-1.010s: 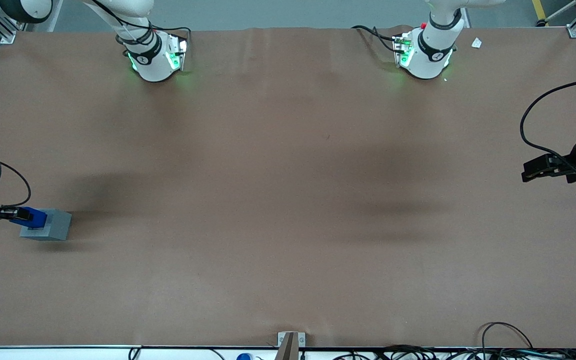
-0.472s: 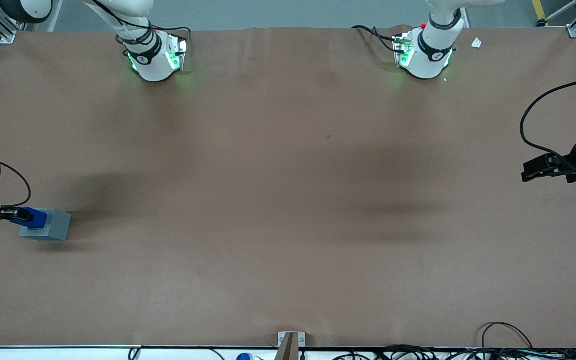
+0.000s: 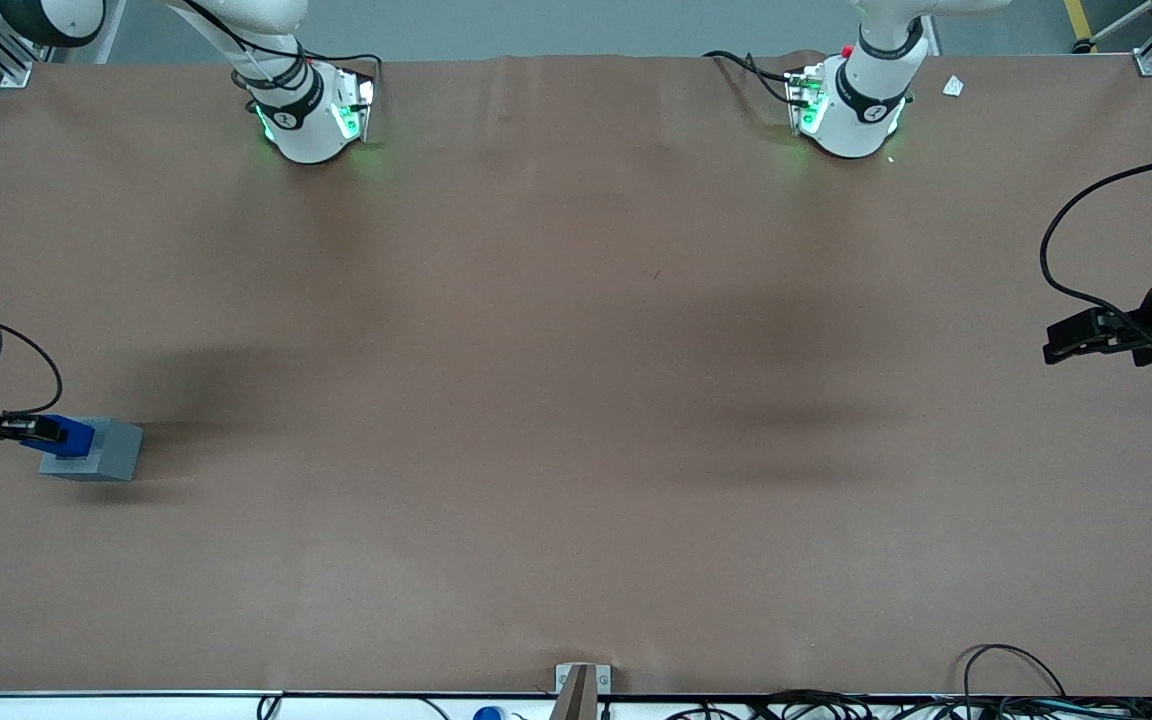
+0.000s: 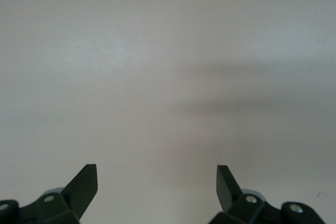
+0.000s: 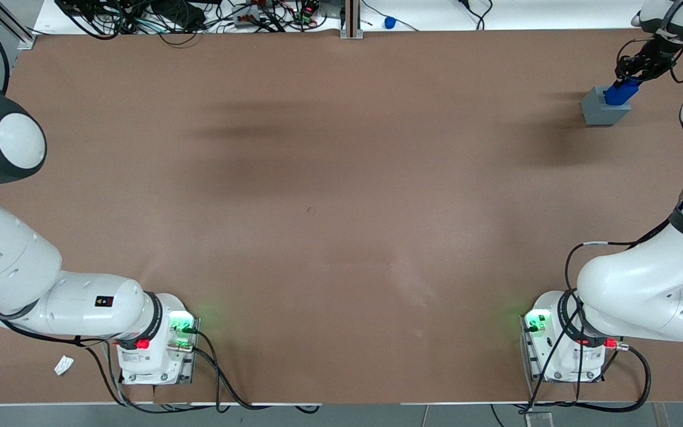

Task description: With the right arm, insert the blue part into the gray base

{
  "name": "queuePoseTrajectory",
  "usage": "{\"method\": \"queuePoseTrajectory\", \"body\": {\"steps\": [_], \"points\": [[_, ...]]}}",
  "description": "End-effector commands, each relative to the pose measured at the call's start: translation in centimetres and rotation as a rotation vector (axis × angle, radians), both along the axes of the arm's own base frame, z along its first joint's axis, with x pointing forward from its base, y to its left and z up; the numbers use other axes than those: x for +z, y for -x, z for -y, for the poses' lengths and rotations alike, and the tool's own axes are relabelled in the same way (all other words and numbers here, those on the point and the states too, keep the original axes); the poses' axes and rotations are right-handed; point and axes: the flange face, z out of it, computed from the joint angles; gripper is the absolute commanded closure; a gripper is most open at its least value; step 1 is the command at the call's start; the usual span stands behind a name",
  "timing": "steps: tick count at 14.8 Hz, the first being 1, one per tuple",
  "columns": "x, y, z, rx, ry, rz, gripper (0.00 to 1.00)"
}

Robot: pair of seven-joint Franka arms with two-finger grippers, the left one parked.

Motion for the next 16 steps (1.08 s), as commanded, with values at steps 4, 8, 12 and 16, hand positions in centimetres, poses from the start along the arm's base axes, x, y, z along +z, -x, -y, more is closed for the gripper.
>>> {"method": "queuePoseTrajectory", "body": {"steps": [4, 8, 12, 16], "points": [[-1.9, -0.8, -0.1, 0.005, -0.025, 0.034, 0.80], [-2.2, -0.8, -0.1, 0.005, -0.026, 0.031, 0.80], [-1.9, -0.9, -0.2, 0.006, -0.025, 0.032, 0.00], [0.9, -1.3, -1.3, 0.031, -0.006, 0.056, 0.00]]}}
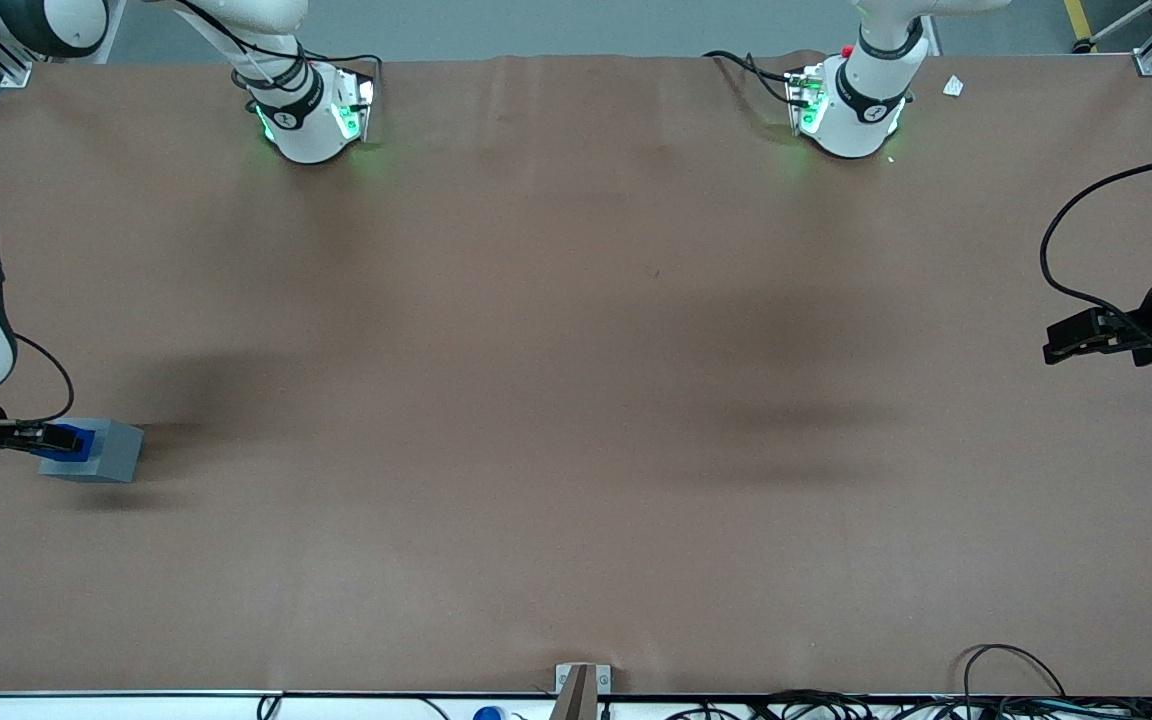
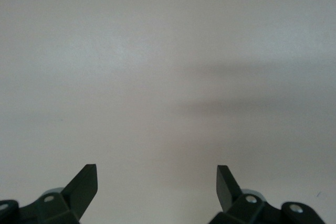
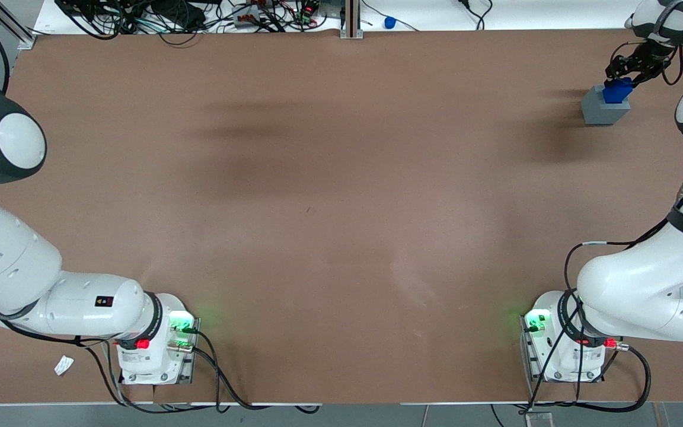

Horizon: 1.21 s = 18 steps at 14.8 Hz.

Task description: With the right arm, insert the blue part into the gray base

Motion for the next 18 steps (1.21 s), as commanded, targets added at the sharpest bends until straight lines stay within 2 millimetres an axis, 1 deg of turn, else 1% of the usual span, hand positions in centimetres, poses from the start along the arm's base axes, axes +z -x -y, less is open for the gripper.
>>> {"method": "queuePoseTrajectory", "body": {"steps": [1, 2, 3, 4, 5, 7, 9, 11, 13, 14, 17, 18], "points": [[4.4, -0.4, -1.1, 0.025, 0.006, 0.052, 0.00], [6.3, -0.6, -2.7, 0.043, 0.005, 0.056, 0.00], [8.7, -0.6, -4.3, 0.061, -0.003, 0.062, 0.00], [10.9, -0.4, -5.0, 0.061, -0.004, 0.076, 0.00], [13.2, -0.2, -7.1, 0.080, -0.016, 0.093, 0.00], [17.7, 0.6, -9.9, 0.089, -0.032, 0.127, 0.00], [21.3, 1.2, -13.3, 0.083, -0.035, 0.140, 0.00], [23.6, 2.5, -16.5, 0.062, -0.038, 0.152, 0.00], [25.4, 4.2, -19.3, 0.026, -0.043, 0.163, 0.00], [26.1, 5.1, -20.0, 0.017, -0.042, 0.168, 0.00], [27.6, 8.2, -20.5, 0.019, -0.036, 0.178, 0.00], [28.5, 9.4, -20.7, 0.023, -0.036, 0.179, 0.00]]}}
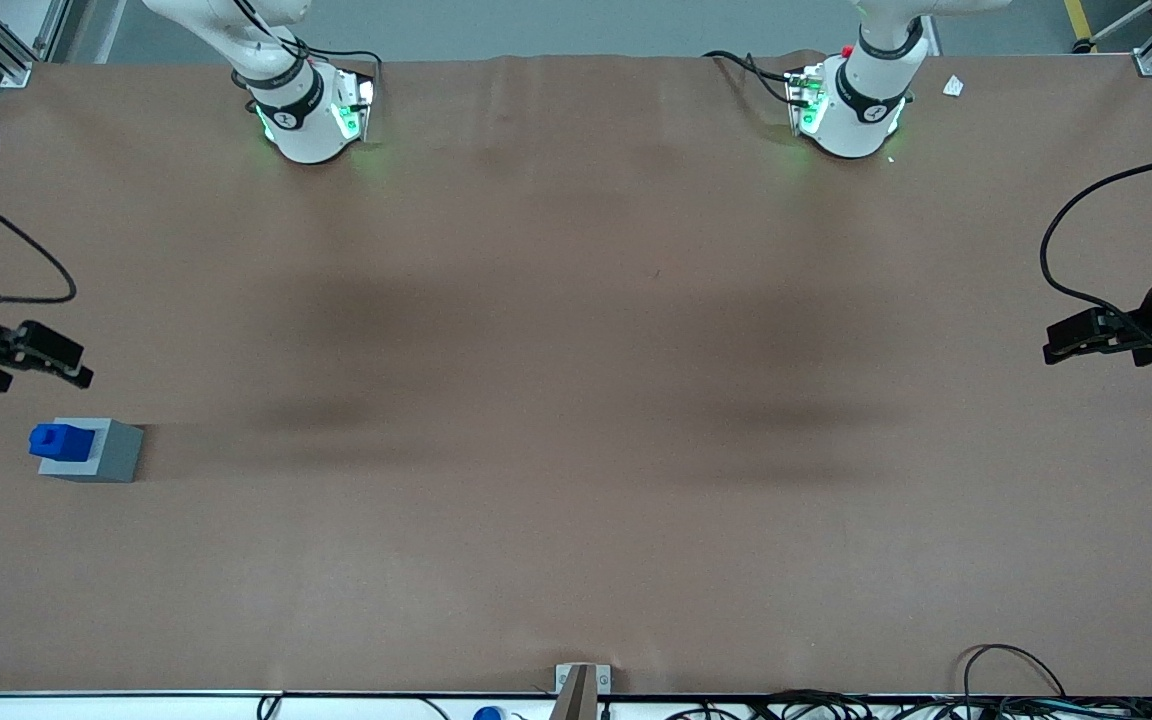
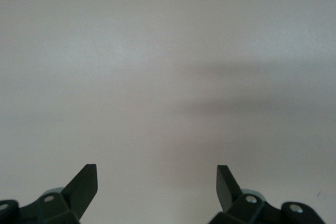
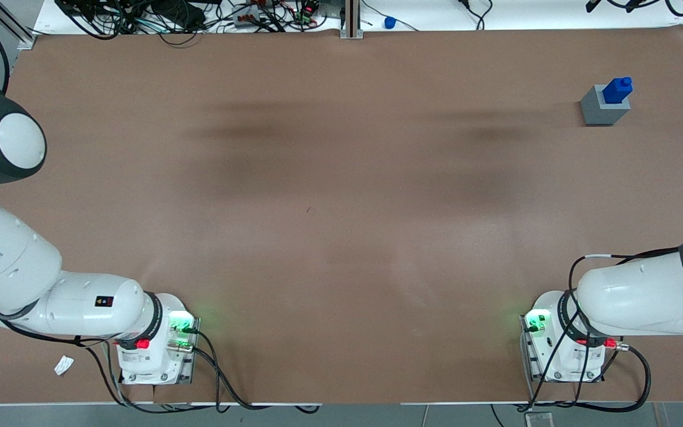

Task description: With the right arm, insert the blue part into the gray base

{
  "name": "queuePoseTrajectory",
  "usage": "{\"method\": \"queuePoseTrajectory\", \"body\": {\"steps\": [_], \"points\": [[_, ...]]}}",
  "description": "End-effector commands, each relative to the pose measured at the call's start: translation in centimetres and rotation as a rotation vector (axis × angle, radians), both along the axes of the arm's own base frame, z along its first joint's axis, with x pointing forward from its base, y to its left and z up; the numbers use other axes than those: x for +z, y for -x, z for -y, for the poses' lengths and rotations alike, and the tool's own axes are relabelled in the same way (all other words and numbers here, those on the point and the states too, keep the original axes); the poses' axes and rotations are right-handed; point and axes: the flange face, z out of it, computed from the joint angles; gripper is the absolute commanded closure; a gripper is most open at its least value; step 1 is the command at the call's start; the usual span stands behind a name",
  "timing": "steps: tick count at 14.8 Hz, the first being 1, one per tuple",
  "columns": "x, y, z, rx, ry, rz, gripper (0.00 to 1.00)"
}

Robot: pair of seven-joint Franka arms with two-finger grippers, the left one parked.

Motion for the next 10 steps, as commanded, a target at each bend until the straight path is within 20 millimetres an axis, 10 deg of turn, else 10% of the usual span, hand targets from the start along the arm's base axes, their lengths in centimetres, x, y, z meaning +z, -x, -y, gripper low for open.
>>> {"method": "queuePoseTrajectory", "body": {"steps": [1, 10], "points": [[1.7, 4.6, -0.3, -0.013, -0.001, -0.001, 0.00], [5.2, 5.9, -0.9, 0.023, 0.054, -0.032, 0.00]]}}
